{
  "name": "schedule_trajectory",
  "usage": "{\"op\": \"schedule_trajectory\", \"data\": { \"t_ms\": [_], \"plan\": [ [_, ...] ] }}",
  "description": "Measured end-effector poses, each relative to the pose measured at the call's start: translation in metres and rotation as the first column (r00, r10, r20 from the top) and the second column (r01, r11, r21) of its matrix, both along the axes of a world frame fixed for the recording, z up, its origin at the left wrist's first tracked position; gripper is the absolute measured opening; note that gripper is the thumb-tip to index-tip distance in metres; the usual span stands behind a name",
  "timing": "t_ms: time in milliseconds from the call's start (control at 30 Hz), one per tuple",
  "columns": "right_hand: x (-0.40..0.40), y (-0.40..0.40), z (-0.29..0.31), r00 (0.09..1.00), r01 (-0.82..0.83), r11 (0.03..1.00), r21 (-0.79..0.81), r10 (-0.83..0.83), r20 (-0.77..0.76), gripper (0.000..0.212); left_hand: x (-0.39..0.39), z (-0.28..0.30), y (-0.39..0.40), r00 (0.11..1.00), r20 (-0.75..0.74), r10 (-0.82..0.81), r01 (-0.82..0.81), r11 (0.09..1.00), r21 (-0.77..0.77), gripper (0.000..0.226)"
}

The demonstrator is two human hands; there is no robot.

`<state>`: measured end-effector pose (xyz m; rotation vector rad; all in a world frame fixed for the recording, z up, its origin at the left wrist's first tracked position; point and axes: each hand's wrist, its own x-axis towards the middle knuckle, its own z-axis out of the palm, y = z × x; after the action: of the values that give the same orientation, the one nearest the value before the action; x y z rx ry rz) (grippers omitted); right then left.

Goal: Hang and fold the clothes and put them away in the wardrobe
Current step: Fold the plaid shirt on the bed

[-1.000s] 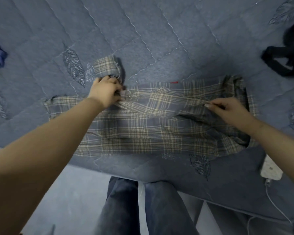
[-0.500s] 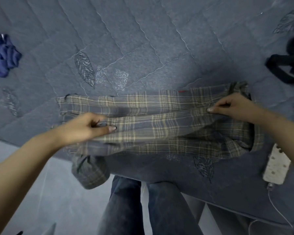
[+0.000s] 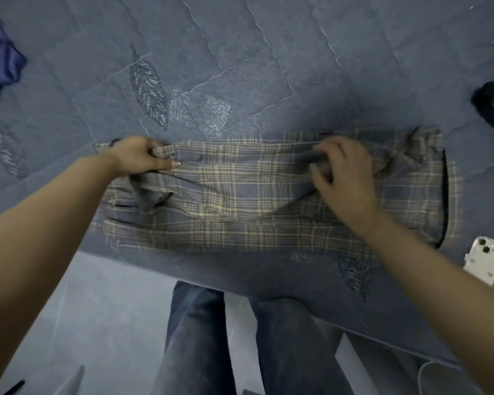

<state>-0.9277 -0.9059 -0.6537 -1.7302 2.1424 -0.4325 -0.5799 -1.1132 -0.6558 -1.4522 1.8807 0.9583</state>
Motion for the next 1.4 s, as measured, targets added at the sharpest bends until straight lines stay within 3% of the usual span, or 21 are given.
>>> {"op": "schedule_trajectory", "data": {
  "t_ms": [67,133,200,300,367,467,567,633,700,767,833,867,933,1000,1067,1133,1267,1333,1400],
  "plan": [
    [0.039,0.021,-0.001,0.985,-0.157,0.985,0.079,0.150,0.088,0.039,0.002,0.004,-0.002,0.995,-0.072,0.067,-0.061,0.995,0.081,0.039],
    [0.064,0.036,-0.009,0.975,-0.220,0.942,0.254,0.201,0.099,0.054,0.005,0.006,0.000,0.995,-0.090,0.039,-0.032,0.996,0.085,0.051],
    [0.071,0.044,-0.017,0.992,-0.128,0.925,0.358,0.119,0.049,0.063,0.008,0.007,0.002,0.992,-0.126,0.017,-0.001,0.992,0.124,0.064],
    [0.065,0.054,-0.017,0.987,0.126,0.967,0.223,-0.145,0.068,0.054,0.017,0.011,-0.001,0.978,-0.207,0.029,0.026,0.966,0.256,0.057],
    [0.059,0.063,-0.011,0.921,0.358,0.921,0.155,-0.375,0.101,0.056,0.025,0.008,-0.008,0.958,-0.279,0.070,0.021,0.949,0.313,0.053],
    [0.066,0.076,-0.008,0.852,0.507,0.837,0.205,-0.523,0.031,0.061,0.040,-0.006,-0.020,0.966,-0.255,0.032,0.030,0.972,0.233,0.054],
    [0.092,0.073,-0.014,0.838,0.504,0.779,0.372,-0.545,0.005,0.063,0.058,-0.025,-0.024,0.978,-0.152,-0.141,0.154,0.985,0.083,0.052],
    [0.120,0.065,-0.016,0.798,0.562,0.711,0.422,-0.600,-0.052,0.069,0.070,-0.029,-0.024,0.970,-0.195,-0.142,0.143,0.990,-0.011,0.048],
    [0.161,0.056,-0.012,0.642,0.726,0.599,0.338,-0.766,-0.022,0.065,0.078,-0.030,-0.024,0.957,-0.224,-0.182,0.139,0.971,-0.196,0.056],
    [0.211,0.048,-0.005,0.423,0.861,0.451,0.234,-0.892,0.161,0.056,0.085,-0.028,-0.025,0.968,-0.185,-0.168,0.109,0.951,-0.289,0.068],
    [0.265,0.038,0.001,0.143,0.934,0.260,0.247,-0.901,0.409,0.040,0.094,-0.029,-0.032,0.981,-0.165,-0.098,0.069,0.983,-0.172,0.072],
    [0.291,0.032,0.003,-0.041,0.933,0.144,0.331,-0.870,0.492,0.030,0.097,-0.028,-0.037,0.984,-0.172,-0.039,0.030,0.998,-0.058,0.068],
    [0.332,0.022,0.003,-0.389,0.826,-0.052,0.561,-0.773,0.501,0.024,0.100,-0.026,-0.043,0.987,-0.159,0.030,-0.011,0.993,0.118,0.055],
    [0.361,0.016,-0.004,-0.624,0.652,-0.169,0.739,-0.674,0.396,0.034,0.102,-0.026,-0.048,0.988,-0.144,-0.054,0.077,0.985,0.153,0.056],
    [0.381,0.006,-0.007,-0.735,0.479,-0.183,0.859,-0.618,0.278,0.057,0.103,-0.029,-0.049,0.981,-0.187,-0.056,0.092,0.978,0.187,0.047],
    [0.398,-0.006,-0.007,-0.777,0.409,-0.139,0.902,-0.570,0.265,0.080,0.103,-0.029,-0.049,0.971,-0.228,0.075,-0.010,0.961,0.275,0.039],
    [0.412,-0.029,-0.006,-0.856,0.324,0.117,0.939,-0.386,0.344,0.119,0.100,-0.027,-0.043,0.933,-0.228,0.278,-0.182,0.913,0.366,0.044],
    [0.412,-0.038,-0.006,-0.875,0.327,0.123,0.937,-0.336,0.349,0.117,0.100,-0.027,-0.039,0.910,-0.216,0.353,-0.252,0.887,0.388,0.058],
    [0.412,-0.041,-0.010,-0.875,0.353,0.004,0.936,-0.353,0.331,0.098,0.099,-0.024,-0.039,0.902,-0.199,0.384,-0.293,0.881,0.371,0.067]
  ]
}}
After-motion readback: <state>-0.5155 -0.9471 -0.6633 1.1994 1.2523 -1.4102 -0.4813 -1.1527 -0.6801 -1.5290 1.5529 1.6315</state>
